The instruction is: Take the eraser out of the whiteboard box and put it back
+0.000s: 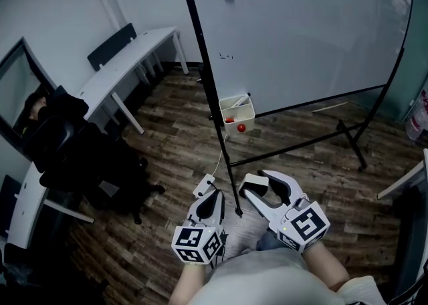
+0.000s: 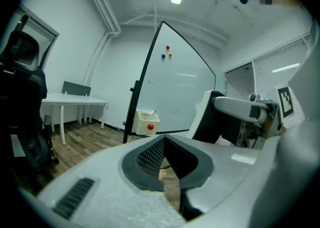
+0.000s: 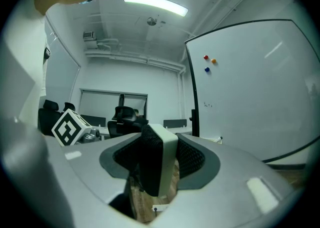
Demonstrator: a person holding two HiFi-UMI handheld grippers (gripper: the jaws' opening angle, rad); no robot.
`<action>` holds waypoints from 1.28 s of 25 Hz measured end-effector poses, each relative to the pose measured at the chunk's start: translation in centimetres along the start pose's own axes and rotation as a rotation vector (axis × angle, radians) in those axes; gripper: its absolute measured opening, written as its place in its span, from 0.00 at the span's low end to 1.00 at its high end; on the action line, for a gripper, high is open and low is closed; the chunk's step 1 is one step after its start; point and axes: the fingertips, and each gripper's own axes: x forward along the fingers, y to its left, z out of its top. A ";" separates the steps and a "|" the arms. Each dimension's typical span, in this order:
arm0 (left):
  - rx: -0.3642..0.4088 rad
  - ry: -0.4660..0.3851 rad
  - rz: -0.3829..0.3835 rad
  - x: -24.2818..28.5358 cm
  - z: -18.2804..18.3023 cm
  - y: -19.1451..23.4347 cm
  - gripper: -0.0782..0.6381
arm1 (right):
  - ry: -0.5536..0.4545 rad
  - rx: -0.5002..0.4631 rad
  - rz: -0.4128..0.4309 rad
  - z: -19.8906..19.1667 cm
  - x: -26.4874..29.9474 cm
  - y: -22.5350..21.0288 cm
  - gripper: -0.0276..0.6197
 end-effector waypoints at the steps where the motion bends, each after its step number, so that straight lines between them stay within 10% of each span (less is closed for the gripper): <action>1: 0.001 -0.001 0.000 0.1 0.0 0.0 0.11 | 0.000 -0.001 0.001 0.0 0.0 0.0 0.37; 32: -0.017 0.019 -0.015 -0.6 -0.3 1.6 0.11 | 0.019 0.005 -0.030 0.3 1.1 0.5 0.36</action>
